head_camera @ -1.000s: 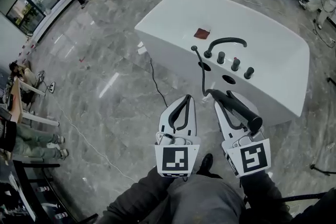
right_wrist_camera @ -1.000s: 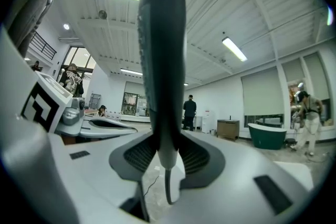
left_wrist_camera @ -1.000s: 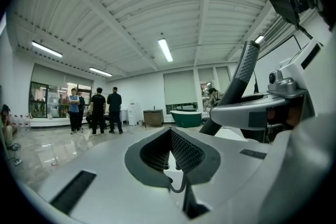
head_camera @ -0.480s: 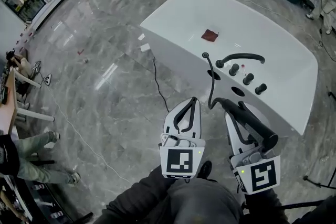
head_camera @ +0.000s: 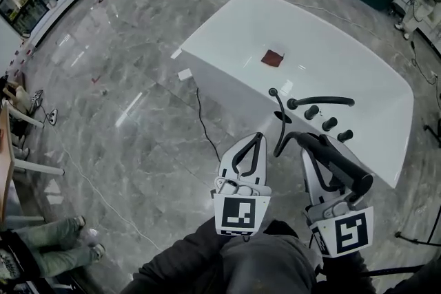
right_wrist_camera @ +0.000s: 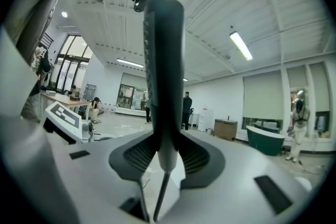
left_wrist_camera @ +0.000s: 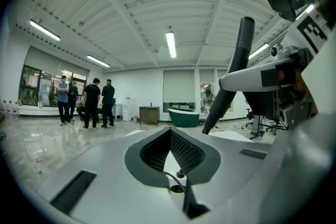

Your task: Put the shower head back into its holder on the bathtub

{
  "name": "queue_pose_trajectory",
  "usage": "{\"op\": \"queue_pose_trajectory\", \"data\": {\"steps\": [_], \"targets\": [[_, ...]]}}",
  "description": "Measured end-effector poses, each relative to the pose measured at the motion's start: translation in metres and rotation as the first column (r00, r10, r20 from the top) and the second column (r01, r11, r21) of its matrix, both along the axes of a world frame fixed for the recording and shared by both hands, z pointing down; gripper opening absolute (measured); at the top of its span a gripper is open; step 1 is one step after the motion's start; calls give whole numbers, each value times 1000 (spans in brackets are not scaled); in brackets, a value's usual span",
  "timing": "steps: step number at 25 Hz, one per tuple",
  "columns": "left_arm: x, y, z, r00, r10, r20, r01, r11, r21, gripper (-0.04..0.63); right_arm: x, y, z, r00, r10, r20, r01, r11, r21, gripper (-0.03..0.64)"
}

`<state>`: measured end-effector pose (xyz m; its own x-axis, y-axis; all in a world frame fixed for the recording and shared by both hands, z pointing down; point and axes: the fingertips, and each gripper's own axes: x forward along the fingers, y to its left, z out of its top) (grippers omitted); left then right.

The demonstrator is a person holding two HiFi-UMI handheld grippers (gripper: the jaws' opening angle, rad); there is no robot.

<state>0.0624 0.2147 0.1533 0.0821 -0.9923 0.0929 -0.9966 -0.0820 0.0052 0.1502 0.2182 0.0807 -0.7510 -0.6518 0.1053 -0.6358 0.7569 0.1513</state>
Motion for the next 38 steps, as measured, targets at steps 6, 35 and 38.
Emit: {"op": "queue_pose_trajectory", "data": {"steps": [6, 35, 38], "targets": [[-11, -18, -7, 1000, 28, -10, -28, 999, 20, 3, -16, -19, -34, 1000, 7, -12, -6, 999, 43, 140], [-55, -93, -36, 999, -39, -27, 41, 994, 102, 3, -72, -112, -167, 989, -118, 88, 96, 972, 216, 140], [-58, -98, -41, 998, -51, -31, 54, 994, 100, 3, -70, -119, -186, 988, -119, 103, 91, 966, 242, 140]]}}
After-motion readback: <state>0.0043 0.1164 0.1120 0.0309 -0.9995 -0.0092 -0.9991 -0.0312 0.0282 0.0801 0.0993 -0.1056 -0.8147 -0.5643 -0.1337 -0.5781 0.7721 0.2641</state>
